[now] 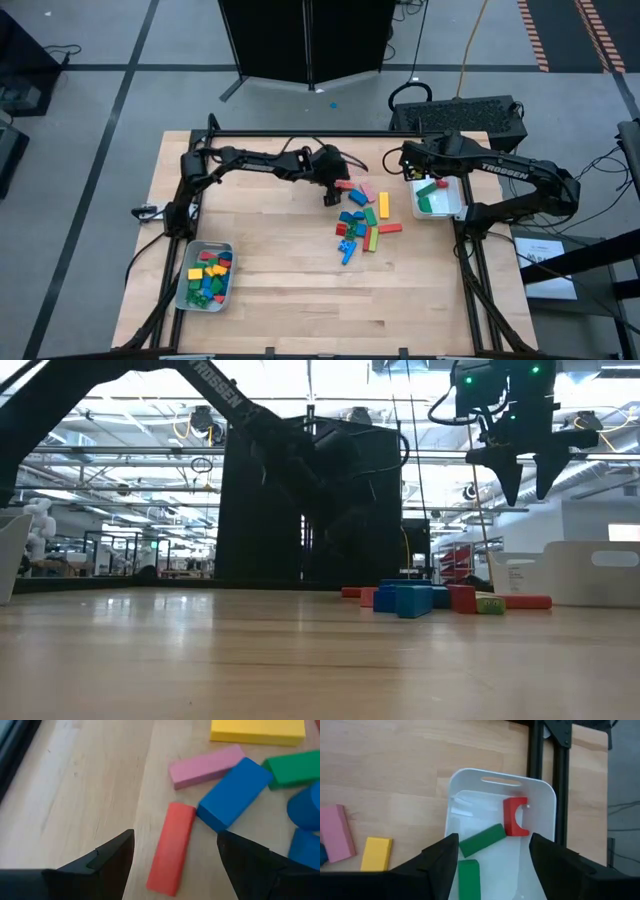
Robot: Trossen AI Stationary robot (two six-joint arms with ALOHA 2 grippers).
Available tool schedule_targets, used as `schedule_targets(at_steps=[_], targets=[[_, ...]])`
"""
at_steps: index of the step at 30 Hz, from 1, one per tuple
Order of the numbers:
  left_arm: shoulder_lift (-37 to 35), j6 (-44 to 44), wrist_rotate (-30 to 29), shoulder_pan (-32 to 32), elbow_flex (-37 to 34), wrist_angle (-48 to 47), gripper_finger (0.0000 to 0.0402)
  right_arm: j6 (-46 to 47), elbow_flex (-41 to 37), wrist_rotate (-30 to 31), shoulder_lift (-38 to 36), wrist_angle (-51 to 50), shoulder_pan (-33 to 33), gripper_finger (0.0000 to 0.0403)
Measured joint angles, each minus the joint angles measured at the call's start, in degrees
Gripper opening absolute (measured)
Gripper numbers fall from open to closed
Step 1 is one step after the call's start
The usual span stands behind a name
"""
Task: Sort blocks by size
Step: Put the orange block into the white bin
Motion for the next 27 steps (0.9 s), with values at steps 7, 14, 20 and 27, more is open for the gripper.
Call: schedule_targets(at_steps=[7, 14, 20, 27], targets=[[2.4, -2.1, 3.2, 1.6, 1.6, -0.8, 0.0285, -3.7, 0.0, 0.2, 0.0, 3.3, 0.0, 0.0235], [2.8, -1.3, 2.6, 0.1, 2.3, -1.4, 0.0282, -5.7, 0.0, 0.2, 0.0, 4.7, 0.0, 0.0235], [5.6, -2.7, 2.0, -2.1, 2.7, -1.8, 0.0249, -6.6, 0.0, 0.1, 0.0, 5.3, 0.0, 0.0235], [8.3, -12.3, 2.3, -2.6, 2.9, -2.3, 0.0237, -7.7, 0.0, -0.4, 0.0, 5.7, 0.1, 0.0235]])
